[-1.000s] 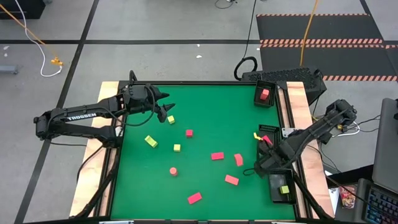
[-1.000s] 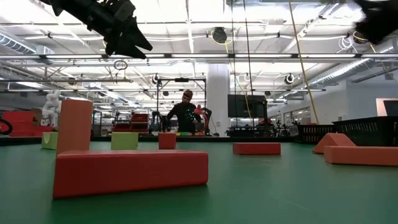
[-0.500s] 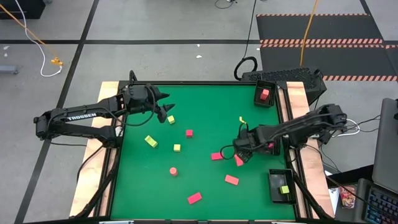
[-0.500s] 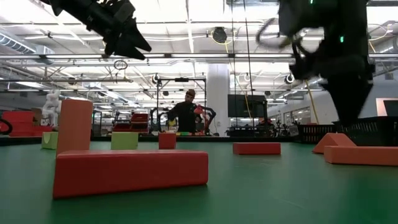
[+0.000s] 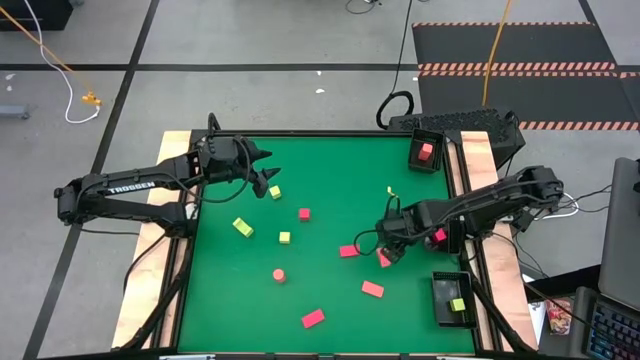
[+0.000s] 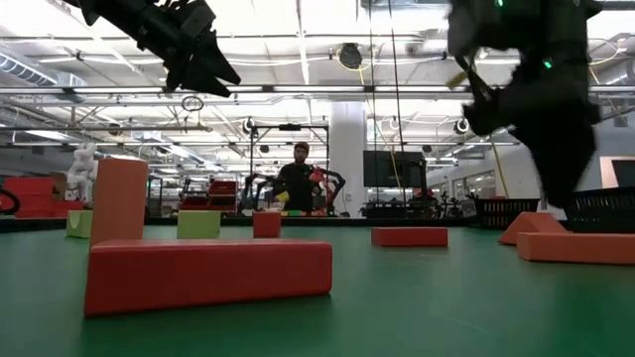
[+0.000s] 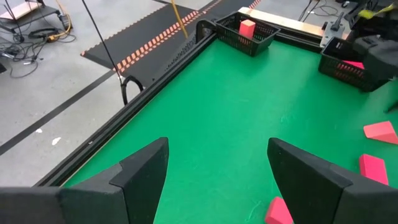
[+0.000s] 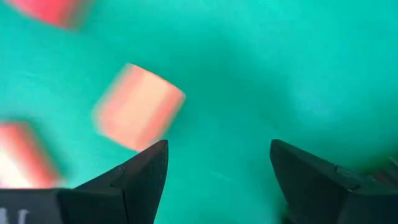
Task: Sort & place blocks by color
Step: Put the top right orange block into the top right black bin
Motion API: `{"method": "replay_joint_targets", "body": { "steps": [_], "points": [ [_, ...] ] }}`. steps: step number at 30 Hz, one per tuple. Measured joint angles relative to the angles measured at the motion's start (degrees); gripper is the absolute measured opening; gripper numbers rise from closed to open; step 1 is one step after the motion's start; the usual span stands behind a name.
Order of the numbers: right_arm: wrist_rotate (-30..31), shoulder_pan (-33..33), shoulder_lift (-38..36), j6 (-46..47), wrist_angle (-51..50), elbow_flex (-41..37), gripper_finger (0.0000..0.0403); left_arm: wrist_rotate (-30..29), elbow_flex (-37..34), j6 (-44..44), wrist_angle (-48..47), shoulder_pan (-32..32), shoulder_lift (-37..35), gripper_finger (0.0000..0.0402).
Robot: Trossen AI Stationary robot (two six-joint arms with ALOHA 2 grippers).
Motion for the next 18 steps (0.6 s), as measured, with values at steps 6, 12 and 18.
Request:
{"method": "replay_joint_targets", "body": {
  "steps": [6,12,18],
  "points": [
    [0.13,2.91,0.22,-3.17,8.49,0.12,0.0273,-0.03,0.0,0.02,0.09,0.0,0.0,0.0273],
    [-0.18,4.89,3.12,8.35,7.46,0.06,0.0254,-0.04,0.0,0.0,0.18,0.02,0.0,0.0273],
    [-0.04,5.64,3.5,14.1,13.95,0.03,0.0239,-0.09,0.0,-0.04,0.61,0.03,0.0,0.0273]
  ]
}}
